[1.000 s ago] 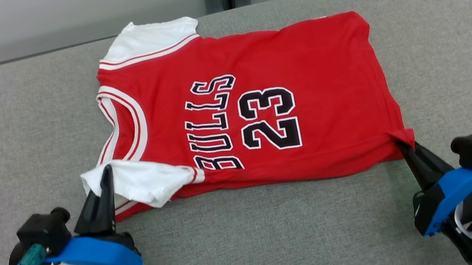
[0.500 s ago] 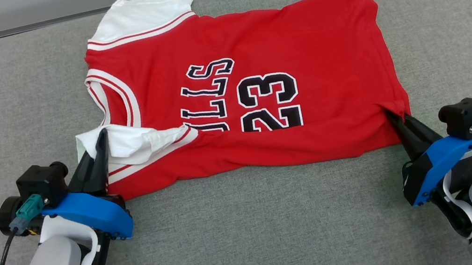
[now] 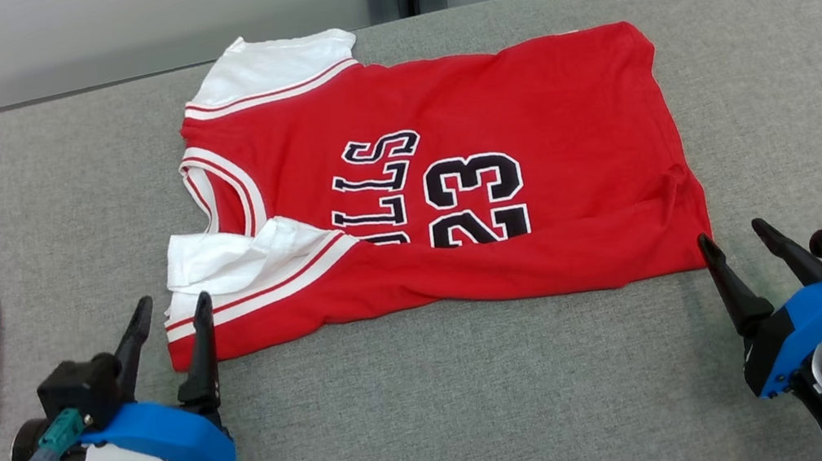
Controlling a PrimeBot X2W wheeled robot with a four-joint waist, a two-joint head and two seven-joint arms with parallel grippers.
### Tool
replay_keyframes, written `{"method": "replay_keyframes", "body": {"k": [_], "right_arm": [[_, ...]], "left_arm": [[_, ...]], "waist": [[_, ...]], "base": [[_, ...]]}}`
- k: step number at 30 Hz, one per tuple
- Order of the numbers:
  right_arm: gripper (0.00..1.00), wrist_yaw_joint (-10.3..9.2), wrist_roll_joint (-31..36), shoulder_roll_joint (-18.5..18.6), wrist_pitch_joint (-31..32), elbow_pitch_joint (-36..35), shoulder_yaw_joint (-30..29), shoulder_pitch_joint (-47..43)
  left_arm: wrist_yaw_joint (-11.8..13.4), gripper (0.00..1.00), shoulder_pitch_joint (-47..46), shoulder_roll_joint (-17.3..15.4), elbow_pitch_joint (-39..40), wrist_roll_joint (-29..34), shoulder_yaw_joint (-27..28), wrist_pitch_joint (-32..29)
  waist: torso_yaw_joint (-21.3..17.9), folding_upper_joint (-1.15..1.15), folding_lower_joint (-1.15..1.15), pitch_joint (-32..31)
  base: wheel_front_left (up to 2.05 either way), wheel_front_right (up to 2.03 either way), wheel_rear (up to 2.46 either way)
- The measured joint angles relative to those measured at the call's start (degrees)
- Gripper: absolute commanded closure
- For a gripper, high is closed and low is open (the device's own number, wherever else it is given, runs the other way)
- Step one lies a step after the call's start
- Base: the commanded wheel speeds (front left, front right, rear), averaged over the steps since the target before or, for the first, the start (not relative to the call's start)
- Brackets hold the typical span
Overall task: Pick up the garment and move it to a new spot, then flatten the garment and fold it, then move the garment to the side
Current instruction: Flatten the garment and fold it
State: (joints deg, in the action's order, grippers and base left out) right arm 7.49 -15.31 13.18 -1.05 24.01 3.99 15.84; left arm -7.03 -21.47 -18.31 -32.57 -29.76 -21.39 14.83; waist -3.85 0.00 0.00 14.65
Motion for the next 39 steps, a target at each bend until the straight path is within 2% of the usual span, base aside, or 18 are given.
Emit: {"method": "replay_keyframes", "body": {"k": [10, 21, 22, 23, 24, 25, 26, 27, 34, 39], "right_arm": [[0.0, 0.0, 1.05, -1.08, 0.93, 1.41, 0.25, -0.16], [0.0, 0.0, 2.5, -1.93, 0.37, 9.33, 2.78, 4.83], [0.09, 0.0, 2.48, -2.14, 0.24, 9.91, 2.97, 5.33], [0.38, 0.0, 2.47, -2.33, -0.01, 10.5, 3.13, 5.73], [0.66, 0.0, 2.38, -2.37, -0.19, 11.03, 3.3, 6.09], [0.94, 0.0, 2.11, -2.41, -0.59, 11.6, 3.49, 6.44], [1.0, 0.0, 2.01, -2.46, -1.08, 12.02, 3.77, 6.71], [1.0, 0.0, 1.86, -2.6, -1.63, 12.36, 3.97, 7.0], [1.0, 0.01, 0.07, -2.74, -4.43, 14.73, 4.79, 7.2], [1.0, 0.01, -1.59, -2.55, -5.93, 14.38, 5.02, 4.82]], "left_arm": [[0.42, 0.0, 3.29, -0.37, -1.53, -0.58, 0.25, 0.15], [-0.08, 0.0, 1.53, 0.29, -6.61, -1.42, -1.97, -0.26], [-0.08, 0.0, 1.28, 0.38, -7.01, -1.49, -2.13, -0.26], [-0.09, 0.0, 1.05, 0.41, -7.54, -1.72, -2.43, -0.29], [-0.1, 0.04, 0.74, 0.45, -8.04, -2.08, -2.86, -0.36], [-0.11, 0.49, 0.35, 0.53, -8.46, -2.18, -3.15, -0.35], [-0.11, 0.66, 0.04, 0.56, -8.87, -2.55, -3.35, -0.35], [-0.12, 1.0, -0.18, 0.59, -9.22, -2.65, -3.53, -0.34], [-0.38, 1.0, 0.2, 0.85, -9.2, -4.05, -4.16, -0.02], [-0.05, 1.0, 3.88, 0.65, -5.35, -4.78, -2.16, 0.1]], "waist": [[0.11, 0.0, 0.0, 0.24], [-0.43, 0.0, 0.0, 1.17], [-0.39, 0.0, 0.0, 1.22], [-0.36, 0.0, 0.0, 1.25], [-0.3, 0.0, 0.0, 1.28], [-0.25, 0.0, 0.0, 1.31], [-0.24, 0.0, 0.0, 1.32], [-0.26, 0.0, 0.0, 1.27], [-0.1, 0.0, 0.0, -0.63], [0.05, 0.0, 0.0, -3.57]], "base": [[0.0, 0.0, 0.0], [0.0, 0.0, 0.0], [0.0, 0.0, 0.0], [0.0, 0.0, 0.0], [0.0, 0.0, 0.0], [0.0, 0.0, 0.0], [0.0, 0.0, 0.0], [0.0, 0.0, 0.0], [0.0, 0.0, 0.0], [0.0, 0.0, 0.0]]}}
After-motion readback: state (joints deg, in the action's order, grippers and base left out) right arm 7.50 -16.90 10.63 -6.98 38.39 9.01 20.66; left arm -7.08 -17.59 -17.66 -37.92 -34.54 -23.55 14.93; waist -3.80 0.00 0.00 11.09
